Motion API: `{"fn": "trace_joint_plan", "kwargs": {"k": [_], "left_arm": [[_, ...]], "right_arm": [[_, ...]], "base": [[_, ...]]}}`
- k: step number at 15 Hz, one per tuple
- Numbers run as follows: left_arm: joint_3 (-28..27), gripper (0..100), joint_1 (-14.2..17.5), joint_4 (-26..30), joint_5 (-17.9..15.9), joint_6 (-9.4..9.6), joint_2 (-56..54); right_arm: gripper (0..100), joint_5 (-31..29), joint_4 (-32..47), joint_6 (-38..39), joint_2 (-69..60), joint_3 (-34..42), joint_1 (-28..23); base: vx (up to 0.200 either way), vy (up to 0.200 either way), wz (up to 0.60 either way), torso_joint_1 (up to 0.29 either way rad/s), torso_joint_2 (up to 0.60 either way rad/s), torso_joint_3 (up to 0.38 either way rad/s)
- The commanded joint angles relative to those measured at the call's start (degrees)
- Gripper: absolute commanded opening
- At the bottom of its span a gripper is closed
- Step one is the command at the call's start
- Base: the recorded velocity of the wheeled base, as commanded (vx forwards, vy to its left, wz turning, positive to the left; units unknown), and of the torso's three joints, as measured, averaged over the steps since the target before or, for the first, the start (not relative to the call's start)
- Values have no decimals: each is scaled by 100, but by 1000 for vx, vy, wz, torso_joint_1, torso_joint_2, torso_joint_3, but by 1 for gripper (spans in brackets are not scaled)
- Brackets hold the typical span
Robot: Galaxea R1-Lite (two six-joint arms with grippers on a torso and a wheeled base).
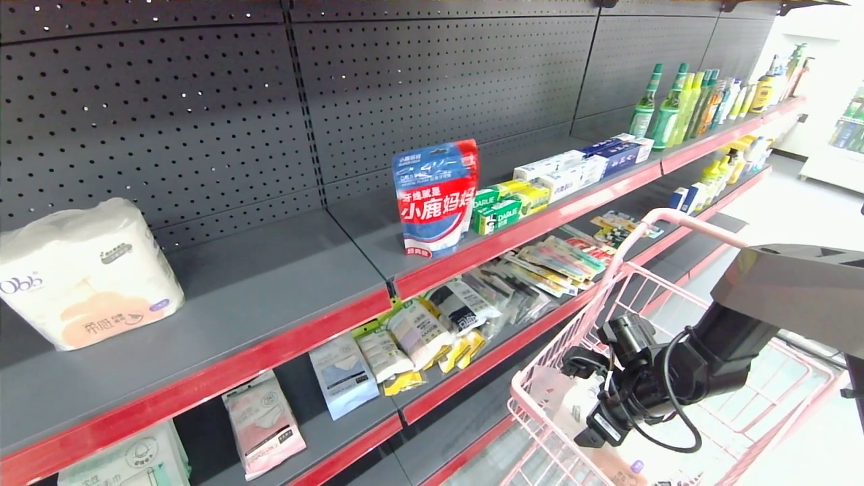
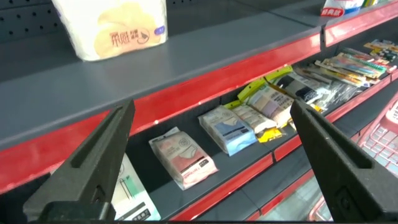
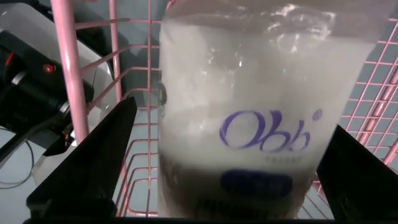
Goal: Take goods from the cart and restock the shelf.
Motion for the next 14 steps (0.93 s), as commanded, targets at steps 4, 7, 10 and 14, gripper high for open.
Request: {"fn": "trace_joint_plan", "kwargs": {"k": [4,7,10,14], "left_arm": [[0,100,0,0,8,1,5],[0,100,0,0,-1,1,5],[0,100,0,0,8,1,5],[0,100,0,0,8,1,5]], "right_arm": [[100,5,-26,-97,22,22,1],[100,-21,-26,-106,13,4,1],[100,-214,-26,-115,22,-22,-8],[0,-232,-17,-133,22,22,-52]], "base": [[0,0,0,-66,180,96],[0,0,0,0,0,0],[0,0,0,0,0,0],[0,0,0,0,0,0]]}}
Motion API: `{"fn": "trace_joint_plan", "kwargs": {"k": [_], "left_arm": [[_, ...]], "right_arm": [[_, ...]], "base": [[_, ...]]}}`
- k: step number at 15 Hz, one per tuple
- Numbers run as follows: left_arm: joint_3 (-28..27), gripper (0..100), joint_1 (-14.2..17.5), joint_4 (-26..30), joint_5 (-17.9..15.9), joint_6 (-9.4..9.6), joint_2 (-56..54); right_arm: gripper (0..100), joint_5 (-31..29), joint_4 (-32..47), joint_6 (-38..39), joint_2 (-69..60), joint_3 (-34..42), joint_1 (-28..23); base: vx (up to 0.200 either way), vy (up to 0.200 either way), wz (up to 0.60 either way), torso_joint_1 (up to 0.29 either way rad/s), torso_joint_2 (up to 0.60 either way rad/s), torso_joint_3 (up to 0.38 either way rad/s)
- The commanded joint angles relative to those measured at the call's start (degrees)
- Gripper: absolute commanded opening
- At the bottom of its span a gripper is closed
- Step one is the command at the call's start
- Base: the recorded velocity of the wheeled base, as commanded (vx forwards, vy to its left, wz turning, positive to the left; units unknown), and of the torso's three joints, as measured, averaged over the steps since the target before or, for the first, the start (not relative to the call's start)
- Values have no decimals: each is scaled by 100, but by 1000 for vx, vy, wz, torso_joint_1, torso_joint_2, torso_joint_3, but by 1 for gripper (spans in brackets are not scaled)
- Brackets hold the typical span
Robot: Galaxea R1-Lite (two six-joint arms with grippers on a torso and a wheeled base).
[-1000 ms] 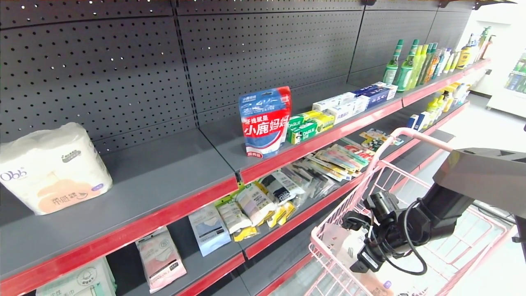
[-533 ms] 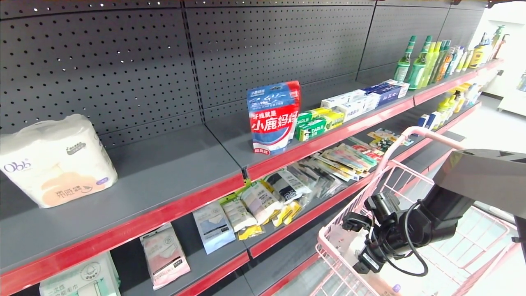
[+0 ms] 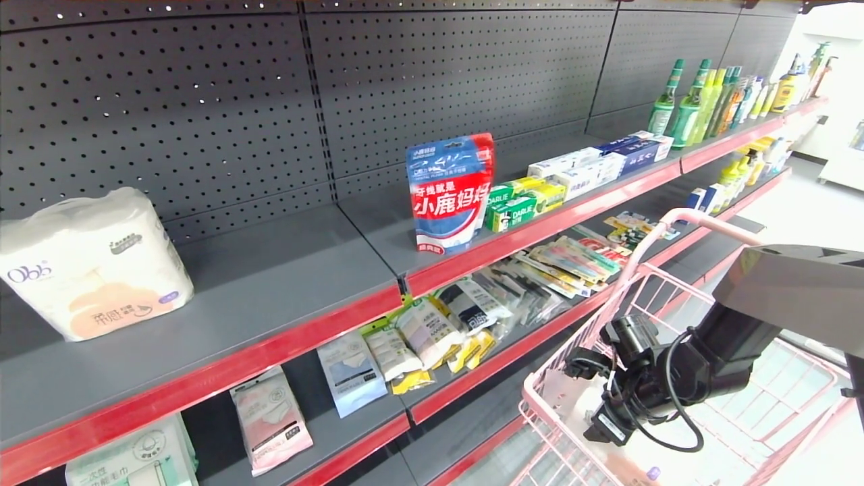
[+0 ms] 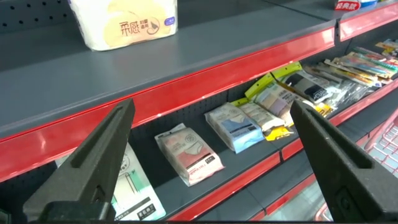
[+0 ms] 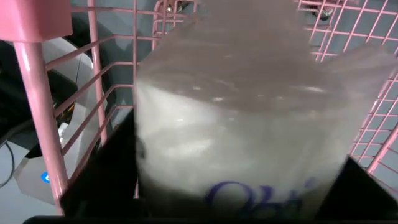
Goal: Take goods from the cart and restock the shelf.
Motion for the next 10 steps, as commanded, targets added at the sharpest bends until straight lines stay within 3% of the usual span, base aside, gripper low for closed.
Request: {"fn": "trace_joint_plan", "kwargs": {"k": [1,8,10], "left_arm": [[0,100,0,0,2,1,5],[0,100,0,0,2,-16,5],[-9,100,0,9,2,-25,5]], "right_arm": [[0,-4,7,-25,9,15,1],[0,48,139,-33,-571,-108,-131],[0,57,701,-130,-1143,-433,-210]], "base": [[0,0,0,0,0,0],[0,0,0,0,0,0],[0,0,0,0,0,0]]}}
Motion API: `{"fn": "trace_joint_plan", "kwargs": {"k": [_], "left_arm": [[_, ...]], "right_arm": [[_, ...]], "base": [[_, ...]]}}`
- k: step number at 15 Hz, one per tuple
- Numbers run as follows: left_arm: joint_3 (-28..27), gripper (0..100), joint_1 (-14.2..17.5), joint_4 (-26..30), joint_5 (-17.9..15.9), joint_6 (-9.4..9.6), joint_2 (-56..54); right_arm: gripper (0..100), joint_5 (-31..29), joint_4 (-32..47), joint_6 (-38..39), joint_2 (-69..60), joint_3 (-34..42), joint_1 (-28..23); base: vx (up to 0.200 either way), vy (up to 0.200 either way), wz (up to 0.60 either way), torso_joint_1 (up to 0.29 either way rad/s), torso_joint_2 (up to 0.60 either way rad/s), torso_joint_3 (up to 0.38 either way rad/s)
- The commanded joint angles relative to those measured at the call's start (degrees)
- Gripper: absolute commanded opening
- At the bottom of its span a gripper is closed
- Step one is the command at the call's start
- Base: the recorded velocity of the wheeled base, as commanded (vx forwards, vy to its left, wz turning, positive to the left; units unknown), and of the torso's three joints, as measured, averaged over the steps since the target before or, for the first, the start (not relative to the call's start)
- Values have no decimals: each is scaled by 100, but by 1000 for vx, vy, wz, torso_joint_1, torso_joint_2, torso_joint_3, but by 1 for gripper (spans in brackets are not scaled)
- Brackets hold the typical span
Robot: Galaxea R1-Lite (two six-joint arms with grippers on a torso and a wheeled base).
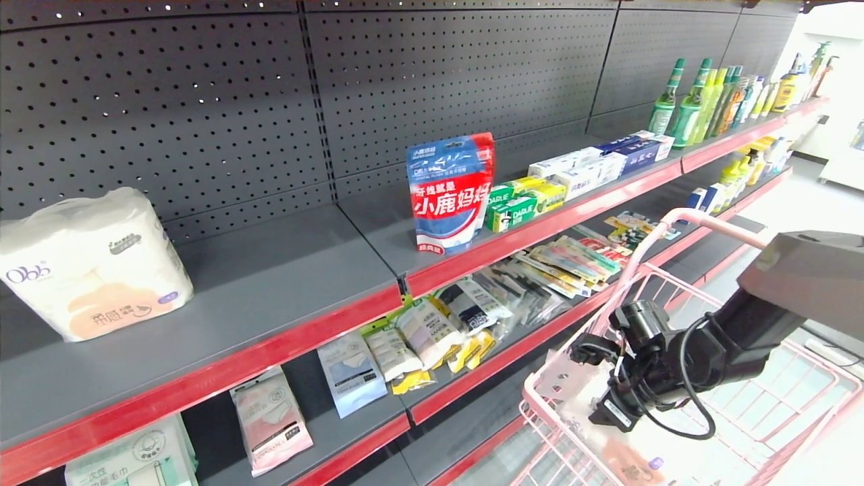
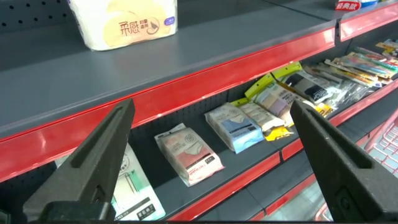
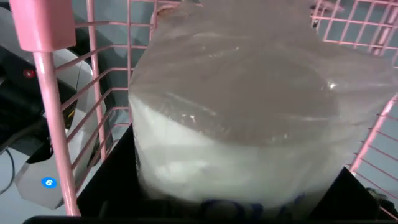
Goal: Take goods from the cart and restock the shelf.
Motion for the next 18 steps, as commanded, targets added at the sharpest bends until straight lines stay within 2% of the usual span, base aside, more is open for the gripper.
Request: {"fn": "trace_joint_plan", "kwargs": {"k": [1,2,4,10,12,15,18], "left_arm": [[-9,100,0,4,2,4,5],[-9,100,0,4,2,-5,5],[-9,100,0,4,2,-5,5],[-9,100,0,4,-16,-5,14],[-9,100,0,4,-16,-5,14],[-9,100,0,4,-16,4,5],[-9,100,0,4,-16,4,5]], "right_arm": [[0,-9,590,-76,-825,-385,-90],[0,0,1135,-76,-1282,-561,-116],[0,0,1724,-14,-1888,-763,-231],[0,0,1820,223,-3936,-631,-283],[0,0,1812,566,-4542,-412,-362],[0,-27,1794,1207,-5782,133,-714],[0,-53,1776,1207,-6555,309,-1039]], "base": [[0,0,0,0,0,0],[0,0,0,0,0,0],[0,0,0,0,0,0],[0,0,0,0,0,0],[0,0,0,0,0,0],[0,0,0,0,0,0],[0,0,0,0,0,0]]}}
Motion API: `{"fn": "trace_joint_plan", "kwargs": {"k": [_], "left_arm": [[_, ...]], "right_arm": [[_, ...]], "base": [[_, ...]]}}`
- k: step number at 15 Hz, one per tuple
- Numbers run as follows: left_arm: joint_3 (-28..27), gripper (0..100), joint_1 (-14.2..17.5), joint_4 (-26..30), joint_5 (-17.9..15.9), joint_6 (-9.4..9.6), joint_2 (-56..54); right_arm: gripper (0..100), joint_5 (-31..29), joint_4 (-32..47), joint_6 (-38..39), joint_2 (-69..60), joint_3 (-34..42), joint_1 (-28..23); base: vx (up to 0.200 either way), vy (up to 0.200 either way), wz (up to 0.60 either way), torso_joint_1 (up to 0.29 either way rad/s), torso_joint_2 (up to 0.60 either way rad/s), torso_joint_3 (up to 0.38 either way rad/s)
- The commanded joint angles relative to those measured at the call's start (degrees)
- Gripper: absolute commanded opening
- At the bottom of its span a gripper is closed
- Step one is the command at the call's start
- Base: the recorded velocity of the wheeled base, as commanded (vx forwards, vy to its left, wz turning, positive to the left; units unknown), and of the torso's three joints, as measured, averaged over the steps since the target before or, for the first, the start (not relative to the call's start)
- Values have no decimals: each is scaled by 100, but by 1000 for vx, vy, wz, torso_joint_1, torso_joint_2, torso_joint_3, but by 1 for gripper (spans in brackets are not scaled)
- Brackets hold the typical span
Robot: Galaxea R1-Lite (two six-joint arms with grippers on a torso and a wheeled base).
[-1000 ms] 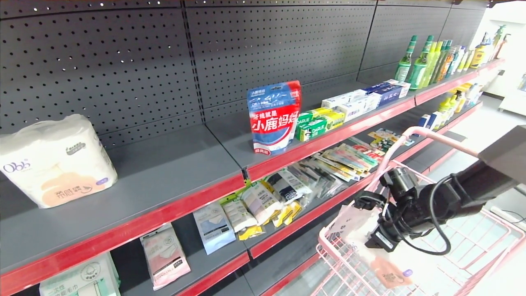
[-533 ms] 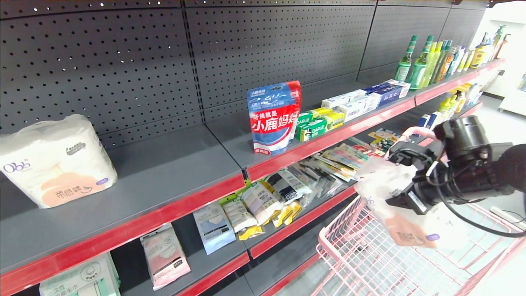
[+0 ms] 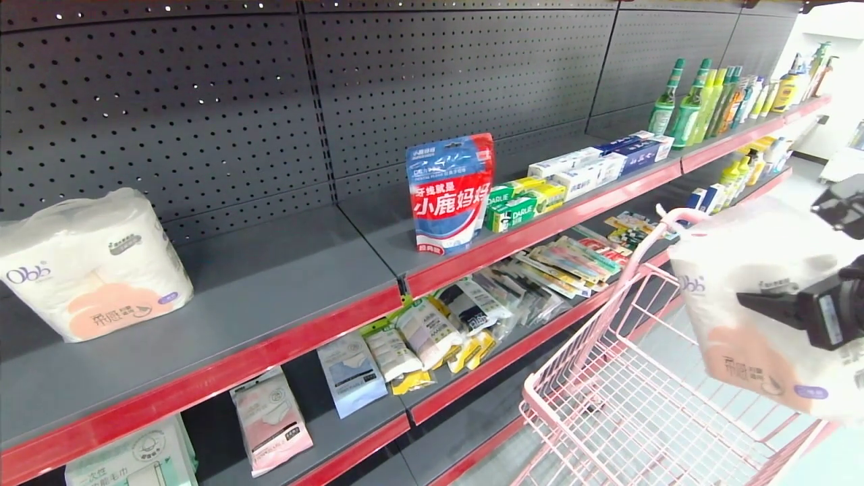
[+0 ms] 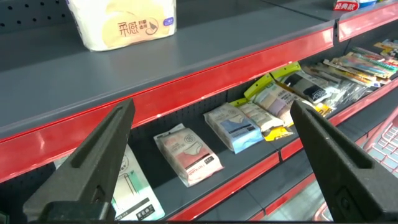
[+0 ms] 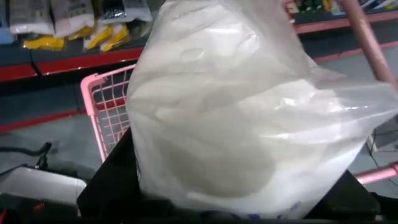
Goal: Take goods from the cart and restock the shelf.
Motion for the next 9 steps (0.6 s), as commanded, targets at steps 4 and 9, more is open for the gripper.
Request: {"fn": "trace_joint_plan", "kwargs": {"k": [4,9], "left_arm": [[1,100,0,-1,1,2,0],[1,100,0,-1,1,2,0]], "right_arm": [[0,-7,-59,210,-1514,105,-262],[0,29,-95,1116,-2393,492,-394]], "base": [[0,0,0,0,0,0],[0,0,0,0,0,0]]}}
